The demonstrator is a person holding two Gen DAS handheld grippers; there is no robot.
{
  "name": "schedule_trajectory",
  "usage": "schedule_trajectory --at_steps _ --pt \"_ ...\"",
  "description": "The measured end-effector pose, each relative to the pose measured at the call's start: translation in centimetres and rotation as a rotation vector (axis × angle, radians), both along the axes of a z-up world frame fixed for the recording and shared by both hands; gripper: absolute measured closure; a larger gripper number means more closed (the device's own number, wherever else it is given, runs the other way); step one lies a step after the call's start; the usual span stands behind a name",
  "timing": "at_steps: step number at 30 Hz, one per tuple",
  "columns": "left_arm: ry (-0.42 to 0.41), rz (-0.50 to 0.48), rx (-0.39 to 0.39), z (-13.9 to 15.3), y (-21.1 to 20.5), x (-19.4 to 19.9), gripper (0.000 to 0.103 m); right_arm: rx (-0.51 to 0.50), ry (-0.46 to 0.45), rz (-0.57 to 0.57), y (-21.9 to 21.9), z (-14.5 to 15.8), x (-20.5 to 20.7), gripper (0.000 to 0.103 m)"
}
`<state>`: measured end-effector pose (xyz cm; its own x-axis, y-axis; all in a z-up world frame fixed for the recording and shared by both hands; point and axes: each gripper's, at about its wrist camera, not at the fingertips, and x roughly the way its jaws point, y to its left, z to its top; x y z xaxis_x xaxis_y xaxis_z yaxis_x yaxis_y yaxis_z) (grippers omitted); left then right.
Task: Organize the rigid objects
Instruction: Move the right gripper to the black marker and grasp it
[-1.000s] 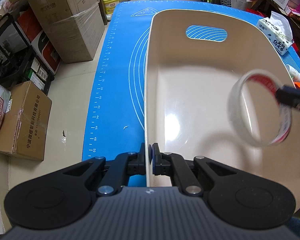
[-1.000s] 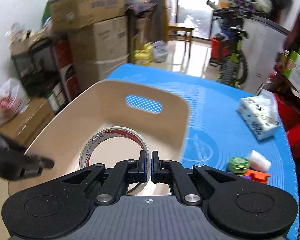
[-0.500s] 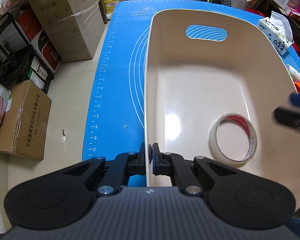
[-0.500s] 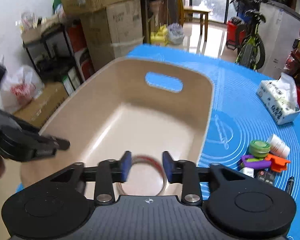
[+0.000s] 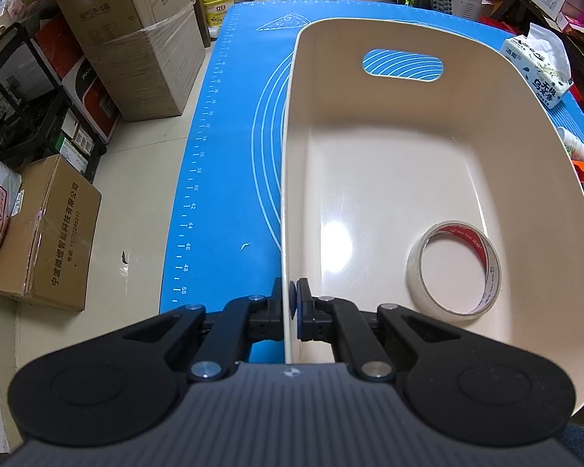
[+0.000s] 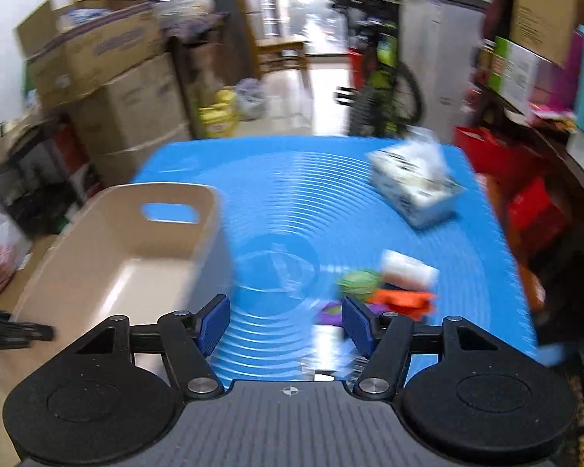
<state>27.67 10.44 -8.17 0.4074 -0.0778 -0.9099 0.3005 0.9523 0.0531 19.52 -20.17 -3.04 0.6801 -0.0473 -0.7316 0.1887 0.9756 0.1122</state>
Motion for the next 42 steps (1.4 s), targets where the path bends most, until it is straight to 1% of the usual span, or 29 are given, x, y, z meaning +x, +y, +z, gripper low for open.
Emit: schedule_trajectory --at_steps 3,7,9,13,17,25,28,32,38,40,41,42 --pt "0.001 0.007 -0.001 0.0 -0.1 0.1 0.097 -0.004 0.026 -0.07 -3.3 -1.2 -0.8 0.033" --pt "0.002 0.006 0.001 0.0 -0.1 0.1 0.097 0.044 0.088 -0.18 -7.5 -3.7 -1.9 0.033" --pt "0.002 0.005 0.004 0.0 -0.1 0.0 0.097 0.061 0.115 -0.22 -8.8 -4.9 -2.2 0.033" --pt "0.002 0.006 0.008 0.0 -0.2 0.1 0.097 0.131 0.165 -0.292 -10.6 -7.4 -3.0 0.033" --pt "0.003 0.007 0.009 0.1 -0.2 0.0 0.097 0.114 0.209 -0.308 -11.2 -9.0 -3.0 0.032" --pt "0.004 0.004 0.019 0.2 -0.3 0.1 0.097 0.11 0.259 -0.313 -11.6 -10.7 -3.0 0.032" --pt "0.004 0.003 0.019 0.2 -0.3 0.1 0.097 0.109 0.267 -0.304 -11.6 -11.2 -2.8 0.032" --pt "0.004 -0.001 0.023 0.2 -0.4 0.1 0.097 0.079 0.279 -0.283 -11.0 -11.8 -2.3 0.033" --pt "0.005 -0.01 0.027 0.2 -0.4 0.1 0.097 0.034 0.281 -0.261 -10.4 -12.6 -1.3 0.035" --pt "0.008 -0.011 0.026 0.3 -0.4 0.1 0.097 0.017 0.265 -0.257 -10.2 -12.8 -0.9 0.034" --pt "0.009 -0.012 0.025 0.3 -0.4 0.2 0.097 0.009 0.263 -0.257 -10.1 -12.9 -0.8 0.036" --pt "0.009 -0.012 0.025 0.3 -0.4 0.2 0.097 -0.001 0.259 -0.255 -10.0 -12.9 -0.6 0.039"
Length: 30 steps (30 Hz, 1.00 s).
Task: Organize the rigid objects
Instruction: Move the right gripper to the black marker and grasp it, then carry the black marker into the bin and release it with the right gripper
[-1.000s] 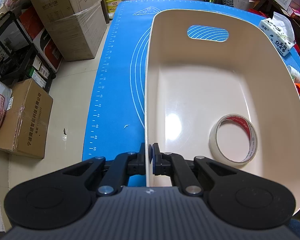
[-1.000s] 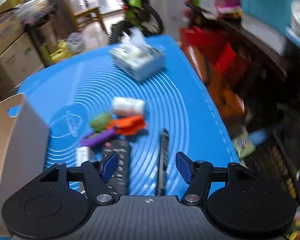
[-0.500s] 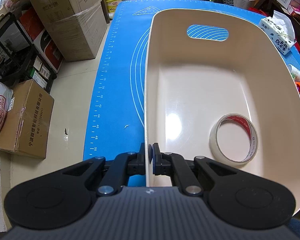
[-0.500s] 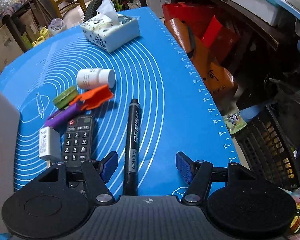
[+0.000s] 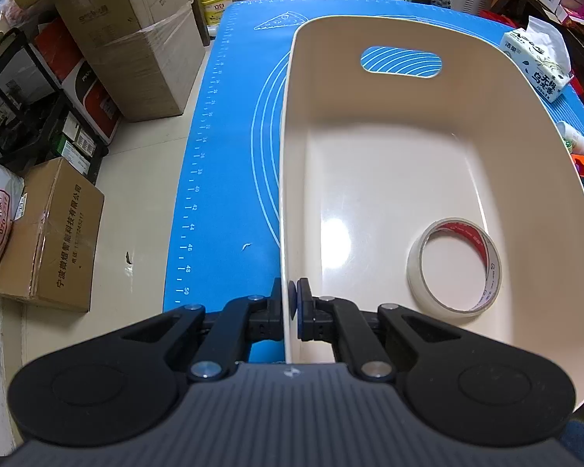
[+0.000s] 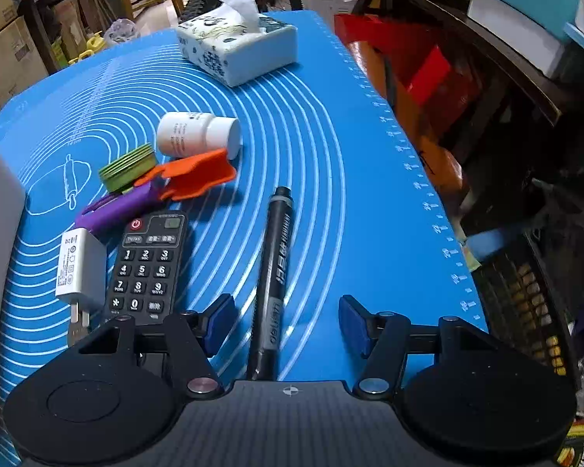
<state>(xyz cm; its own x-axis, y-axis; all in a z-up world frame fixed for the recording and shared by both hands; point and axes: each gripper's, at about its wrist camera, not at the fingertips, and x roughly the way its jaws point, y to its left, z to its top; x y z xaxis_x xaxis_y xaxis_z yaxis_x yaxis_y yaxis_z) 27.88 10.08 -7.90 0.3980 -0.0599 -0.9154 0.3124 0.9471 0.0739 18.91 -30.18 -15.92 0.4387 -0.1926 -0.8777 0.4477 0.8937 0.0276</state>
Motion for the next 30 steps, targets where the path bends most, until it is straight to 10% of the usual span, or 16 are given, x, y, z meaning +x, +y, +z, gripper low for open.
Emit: schedule_trajectory --at_steps 6,30 --pt "-0.002 0.007 -0.003 -0.1 0.1 0.1 0.097 -0.01 -0.027 0.02 -0.1 0.2 0.0 0.078" --pt "-0.002 0.008 -0.002 -0.1 0.1 0.0 0.097 -0.021 -0.254 0.048 2.5 8.8 0.0 0.079"
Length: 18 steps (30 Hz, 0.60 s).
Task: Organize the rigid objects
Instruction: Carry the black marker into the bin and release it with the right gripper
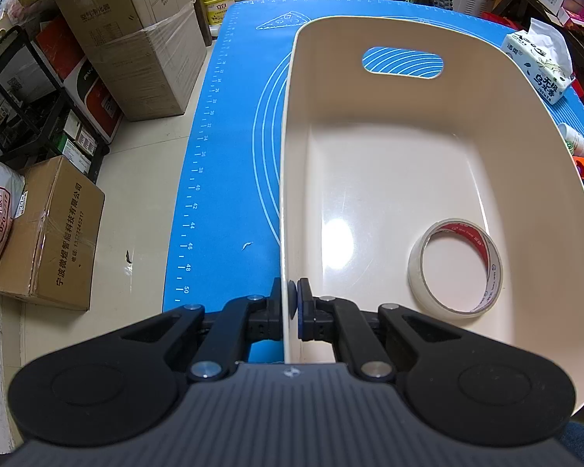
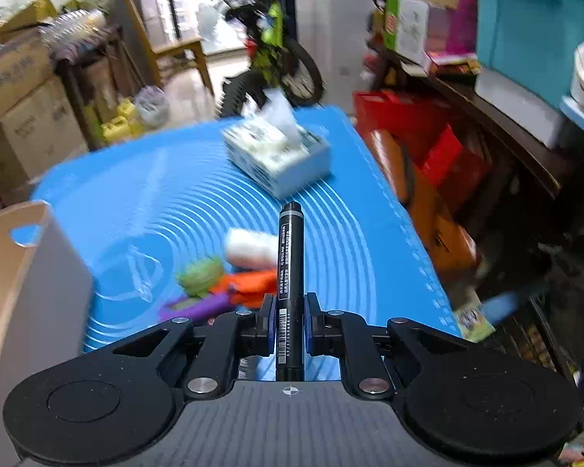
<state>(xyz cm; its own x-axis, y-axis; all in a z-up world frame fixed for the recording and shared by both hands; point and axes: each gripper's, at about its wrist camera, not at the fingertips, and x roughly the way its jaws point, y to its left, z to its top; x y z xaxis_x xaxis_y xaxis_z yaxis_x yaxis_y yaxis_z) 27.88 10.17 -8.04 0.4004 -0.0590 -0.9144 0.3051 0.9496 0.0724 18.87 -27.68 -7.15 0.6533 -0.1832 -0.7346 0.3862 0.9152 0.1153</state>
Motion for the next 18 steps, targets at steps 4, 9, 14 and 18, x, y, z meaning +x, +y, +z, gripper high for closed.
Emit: schedule_trajectory --at_steps 4,9,14,18 --pt "0.0 0.0 0.0 0.0 0.0 0.0 0.097 0.01 -0.056 0.073 2.4 2.3 0.6 0.079" --pt "0.0 0.0 0.0 0.0 0.0 0.0 0.097 0.059 -0.126 0.166 5.8 4.9 1.4 0.079" --pt "0.0 0.001 -0.001 0.0 -0.1 -0.1 0.097 0.113 -0.16 0.279 10.5 6.4 2.1 0.079" --pt "0.001 0.003 -0.003 0.1 -0.2 -0.1 0.097 0.156 -0.155 0.37 14.7 6.7 3.0 0.079"
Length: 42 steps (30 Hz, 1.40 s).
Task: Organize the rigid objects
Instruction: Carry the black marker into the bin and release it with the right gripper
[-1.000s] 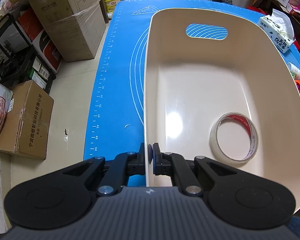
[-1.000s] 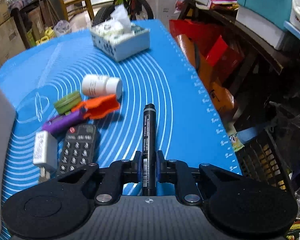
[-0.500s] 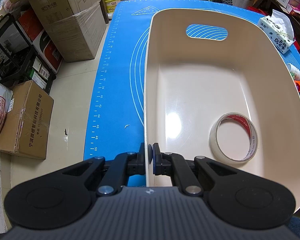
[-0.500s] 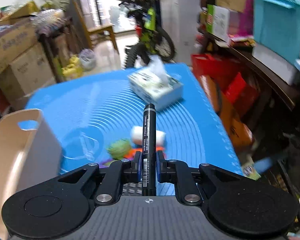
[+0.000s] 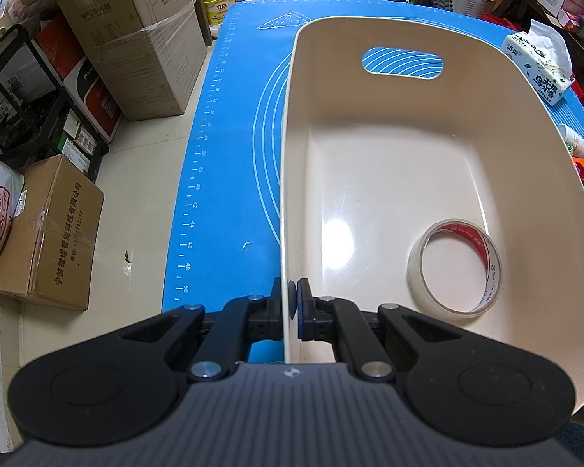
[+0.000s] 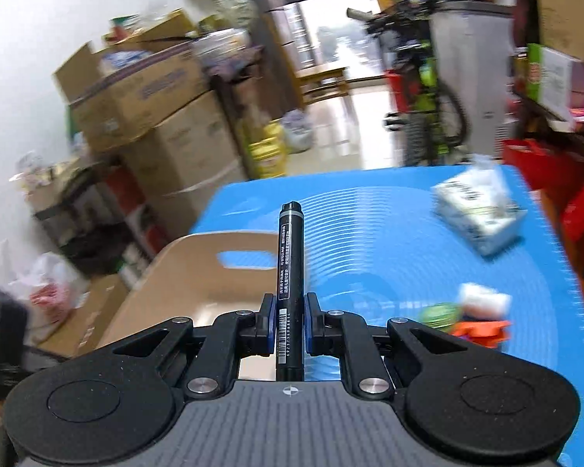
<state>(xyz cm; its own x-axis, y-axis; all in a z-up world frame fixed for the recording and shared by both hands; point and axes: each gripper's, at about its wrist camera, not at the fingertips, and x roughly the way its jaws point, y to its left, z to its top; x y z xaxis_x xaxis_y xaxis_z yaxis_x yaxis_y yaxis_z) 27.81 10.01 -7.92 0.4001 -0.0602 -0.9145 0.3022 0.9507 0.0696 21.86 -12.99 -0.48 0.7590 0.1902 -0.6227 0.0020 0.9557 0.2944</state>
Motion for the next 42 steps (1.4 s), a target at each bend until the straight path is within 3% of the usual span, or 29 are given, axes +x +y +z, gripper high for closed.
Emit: schedule_trajectory --at_steps 11,22,23,25,27,36,42 --pt "0.0 0.0 -0.002 0.0 0.1 0.0 0.097 -0.034 0.103 0.167 9.0 -2.9 1.7 0.079" --pt "0.001 -0.001 -0.003 -0.1 0.1 0.0 0.097 -0.122 0.284 0.238 12.2 -7.7 2.0 0.076" --pt "0.001 -0.001 -0.003 -0.1 0.1 0.0 0.097 -0.13 0.274 0.236 12.2 -7.7 1.8 0.075" --pt "0.001 0.001 -0.005 -0.1 0.1 0.0 0.097 -0.147 0.234 0.248 12.2 -7.2 1.2 0.053" --pt "0.001 0.004 -0.008 -0.1 0.1 0.0 0.097 -0.152 0.2 0.25 11.8 -6.3 0.8 0.04" --pt "0.0 0.003 -0.006 -0.2 0.2 0.0 0.097 -0.149 0.09 0.182 7.1 -2.2 -0.3 0.028" --pt "0.001 0.007 -0.01 -0.2 0.4 0.0 0.097 -0.164 0.062 0.079 1.5 -1.0 -1.2 0.026"
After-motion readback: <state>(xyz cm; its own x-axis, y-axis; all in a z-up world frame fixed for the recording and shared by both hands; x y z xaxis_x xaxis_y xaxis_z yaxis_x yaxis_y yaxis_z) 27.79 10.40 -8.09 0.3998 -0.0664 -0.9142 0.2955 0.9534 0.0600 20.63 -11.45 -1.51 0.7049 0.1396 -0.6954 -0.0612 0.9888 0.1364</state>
